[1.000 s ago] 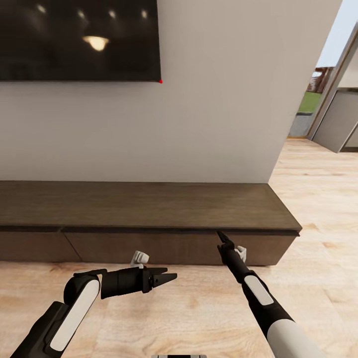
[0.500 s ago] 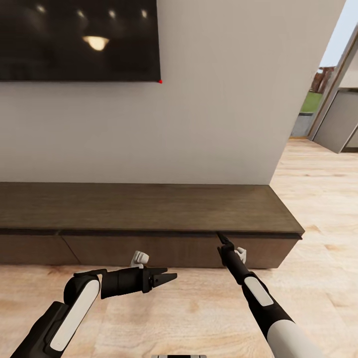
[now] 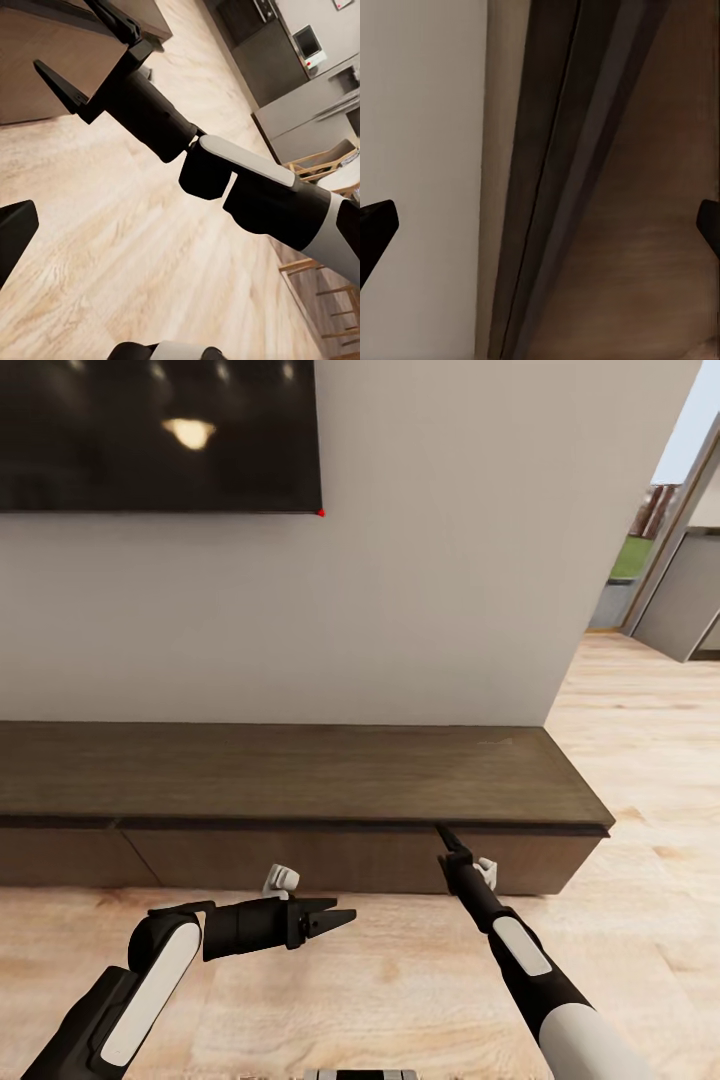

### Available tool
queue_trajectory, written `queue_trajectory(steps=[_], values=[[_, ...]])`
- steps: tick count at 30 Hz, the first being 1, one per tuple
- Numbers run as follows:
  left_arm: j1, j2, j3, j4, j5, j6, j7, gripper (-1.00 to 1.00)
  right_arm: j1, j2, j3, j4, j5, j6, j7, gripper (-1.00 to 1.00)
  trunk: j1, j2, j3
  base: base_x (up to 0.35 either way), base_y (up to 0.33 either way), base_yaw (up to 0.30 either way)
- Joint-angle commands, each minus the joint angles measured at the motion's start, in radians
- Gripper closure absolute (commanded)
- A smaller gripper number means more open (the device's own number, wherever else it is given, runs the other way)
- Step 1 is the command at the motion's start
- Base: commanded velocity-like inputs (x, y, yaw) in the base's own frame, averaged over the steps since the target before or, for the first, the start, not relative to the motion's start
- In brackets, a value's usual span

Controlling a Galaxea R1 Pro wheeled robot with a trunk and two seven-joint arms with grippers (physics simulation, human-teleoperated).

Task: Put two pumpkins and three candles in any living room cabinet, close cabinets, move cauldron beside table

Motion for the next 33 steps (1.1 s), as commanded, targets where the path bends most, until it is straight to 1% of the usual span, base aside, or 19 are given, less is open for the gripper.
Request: queue_trajectory(steps=[1,5,8,11,24,33], values=[[-0.001,0.001,-0.001,0.000,0.004,0.005,0.000,-1.00,0.000,0.000,-0.004,0.000,-0.010,0.010,0.003,-1.00,0.000,-0.001,-0.005,0.000,0.000,0.000],[-0.001,0.001,-0.001,-0.001,0.004,0.005,0.000,-1.00,0.000,0.000,-0.004,0.000,-0.010,0.010,0.004,-1.00,0.002,-0.002,-0.020,0.000,0.000,0.000],[-0.001,0.001,-0.001,-0.001,0.004,0.005,0.000,-1.00,0.000,-0.001,-0.004,0.000,-0.010,0.010,0.005,-1.00,0.002,-0.002,-0.020,0.000,0.000,0.000],[-0.001,0.001,-0.001,-0.001,0.004,0.005,0.000,-1.00,0.000,-0.002,-0.004,0.000,-0.009,0.010,0.006,-1.00,0.003,-0.002,-0.032,0.000,0.000,0.000],[-0.001,0.001,-0.001,-0.001,0.004,0.005,-0.001,-1.00,0.000,-0.002,-0.004,-0.004,-0.003,0.010,0.004,-1.00,0.003,-0.002,-0.032,0.000,0.000,0.000],[-0.001,0.001,-0.001,-0.001,0.004,0.005,-0.001,-1.00,0.000,-0.002,-0.003,-0.004,-0.002,-0.010,0.005,-1.00,0.003,-0.002,-0.032,0.000,0.000,0.000]])
